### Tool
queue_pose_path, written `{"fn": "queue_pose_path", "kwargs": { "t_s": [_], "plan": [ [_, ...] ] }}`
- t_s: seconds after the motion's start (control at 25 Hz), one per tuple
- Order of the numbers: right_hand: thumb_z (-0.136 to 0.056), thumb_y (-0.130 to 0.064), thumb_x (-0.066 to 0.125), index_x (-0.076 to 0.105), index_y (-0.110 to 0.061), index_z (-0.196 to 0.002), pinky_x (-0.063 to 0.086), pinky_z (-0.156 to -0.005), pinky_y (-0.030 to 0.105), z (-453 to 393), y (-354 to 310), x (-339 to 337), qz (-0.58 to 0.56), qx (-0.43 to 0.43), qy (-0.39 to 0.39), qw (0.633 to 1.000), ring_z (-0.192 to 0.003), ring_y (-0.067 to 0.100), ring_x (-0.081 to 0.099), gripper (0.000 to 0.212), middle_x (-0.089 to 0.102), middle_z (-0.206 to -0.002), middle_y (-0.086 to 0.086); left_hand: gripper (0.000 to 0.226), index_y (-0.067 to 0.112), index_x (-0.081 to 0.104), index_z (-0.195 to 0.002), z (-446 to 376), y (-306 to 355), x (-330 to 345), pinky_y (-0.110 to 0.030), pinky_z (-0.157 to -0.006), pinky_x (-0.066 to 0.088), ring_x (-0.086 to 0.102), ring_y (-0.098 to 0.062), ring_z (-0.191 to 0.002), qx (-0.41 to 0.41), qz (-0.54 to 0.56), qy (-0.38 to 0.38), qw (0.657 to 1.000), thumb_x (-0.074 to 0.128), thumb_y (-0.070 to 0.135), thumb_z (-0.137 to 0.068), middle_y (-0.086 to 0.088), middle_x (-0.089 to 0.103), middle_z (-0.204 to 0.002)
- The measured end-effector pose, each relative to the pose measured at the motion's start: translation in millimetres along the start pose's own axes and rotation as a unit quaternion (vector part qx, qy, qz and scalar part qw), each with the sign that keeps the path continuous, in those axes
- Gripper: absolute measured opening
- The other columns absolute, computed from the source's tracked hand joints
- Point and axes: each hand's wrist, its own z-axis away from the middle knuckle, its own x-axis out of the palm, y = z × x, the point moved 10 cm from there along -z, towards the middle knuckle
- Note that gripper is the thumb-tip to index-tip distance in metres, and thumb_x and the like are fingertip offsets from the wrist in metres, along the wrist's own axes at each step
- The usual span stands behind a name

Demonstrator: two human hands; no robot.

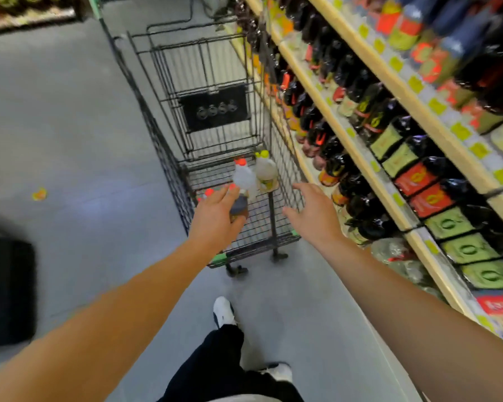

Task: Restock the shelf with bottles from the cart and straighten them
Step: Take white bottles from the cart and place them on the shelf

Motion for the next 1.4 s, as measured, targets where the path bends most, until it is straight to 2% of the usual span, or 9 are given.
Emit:
{"fn": "queue_pose_path", "kwargs": {
  "t_s": [0.12,0.24,0.6,0.72,0.88,1.04,1.16,1.28,1.4],
  "plan": [
    [-0.085,-0.034,0.067,0.048,-0.018,-0.134,0.039,-0.101,0.031,-35,-14,32,0.004,0.005,-0.017,1.000,-0.124,0.020,0.049,0.055,0.052,-0.134,0.001,0.069,0.016,0.036,-0.146,-21,-57,-4,-0.039,-0.116,0.025,0.031,-0.027,-0.140,-0.054,0.019,-0.005,0.998,0.066,0.031,-0.085,-0.009,0.035,-0.152],
    [-0.084,-0.032,0.067,0.049,-0.017,-0.132,0.038,-0.099,0.028,-72,-11,52,0.002,0.007,-0.028,1.000,-0.121,0.019,0.050,0.053,0.054,-0.132,0.002,0.069,0.019,0.034,-0.146,-48,-88,2,-0.040,-0.116,0.027,0.031,-0.027,-0.140,-0.073,0.025,-0.008,0.997,0.064,0.031,-0.086,-0.009,0.034,-0.152],
    [-0.087,-0.028,0.066,0.049,-0.016,-0.134,0.036,-0.100,0.027,-184,54,122,-0.043,0.070,-0.065,0.995,-0.124,0.019,0.048,0.051,0.051,-0.135,0.002,0.067,0.028,0.032,-0.146,-163,-115,67,-0.042,-0.113,0.031,0.028,-0.027,-0.141,-0.090,0.014,-0.067,0.994,0.064,0.033,-0.088,-0.003,0.033,-0.153],
    [-0.086,-0.026,0.065,0.047,-0.015,-0.135,0.037,-0.100,0.027,-214,79,154,-0.046,0.086,-0.079,0.992,-0.124,0.021,0.048,0.053,0.051,-0.134,0.003,0.063,0.026,0.041,-0.142,-195,-110,99,-0.043,-0.108,0.038,0.035,-0.027,-0.136,-0.057,0.022,-0.094,0.994,0.068,0.023,-0.086,-0.005,0.041,-0.148],
    [-0.086,-0.020,0.067,0.044,-0.016,-0.136,0.032,-0.092,0.018,-245,92,178,-0.082,0.084,-0.049,0.992,-0.122,0.020,0.047,0.055,0.048,-0.134,0.005,0.054,0.023,0.053,-0.133,-245,-101,126,-0.049,-0.097,0.045,0.043,-0.034,-0.128,0.020,-0.003,-0.103,0.994,0.068,0.013,-0.082,-0.011,0.045,-0.143],
    [-0.087,-0.012,0.062,0.045,-0.020,-0.135,0.039,-0.097,0.029,-269,103,203,-0.101,0.110,-0.045,0.988,-0.122,0.022,0.050,0.051,0.053,-0.133,0.003,0.046,0.022,0.064,-0.122,-277,-95,168,-0.048,-0.096,0.045,0.047,-0.038,-0.123,0.113,-0.065,-0.167,0.977,0.071,0.012,-0.077,-0.014,0.049,-0.141],
    [-0.090,-0.012,0.057,0.051,-0.020,-0.130,0.043,-0.094,0.029,-279,113,208,-0.091,0.135,-0.008,0.987,-0.115,0.022,0.055,0.042,0.062,-0.123,0.002,0.028,0.018,0.075,-0.098,-284,-93,186,-0.050,-0.080,0.053,0.057,-0.040,-0.107,0.174,-0.084,-0.165,0.967,0.076,0.011,-0.071,-0.015,0.064,-0.121],
    [-0.091,-0.014,0.056,0.061,-0.021,-0.121,0.045,-0.083,0.027,-284,121,208,-0.079,0.138,0.037,0.987,-0.101,0.023,0.061,0.031,0.069,-0.107,0.004,0.012,0.014,0.074,-0.078,-284,-87,194,-0.038,-0.061,0.051,0.062,-0.038,-0.085,0.231,-0.098,-0.150,0.956,0.078,0.009,-0.067,-0.012,0.069,-0.095],
    [-0.092,-0.020,0.056,0.066,-0.019,-0.110,0.037,-0.070,0.021,-286,125,207,-0.045,0.126,0.058,0.989,-0.091,0.025,0.064,0.021,0.071,-0.096,0.006,0.009,0.010,0.073,-0.084,-287,-96,190,-0.035,-0.058,0.046,0.061,-0.038,-0.081,0.219,-0.094,-0.141,0.961,0.074,0.012,-0.075,-0.011,0.064,-0.087]
  ]
}}
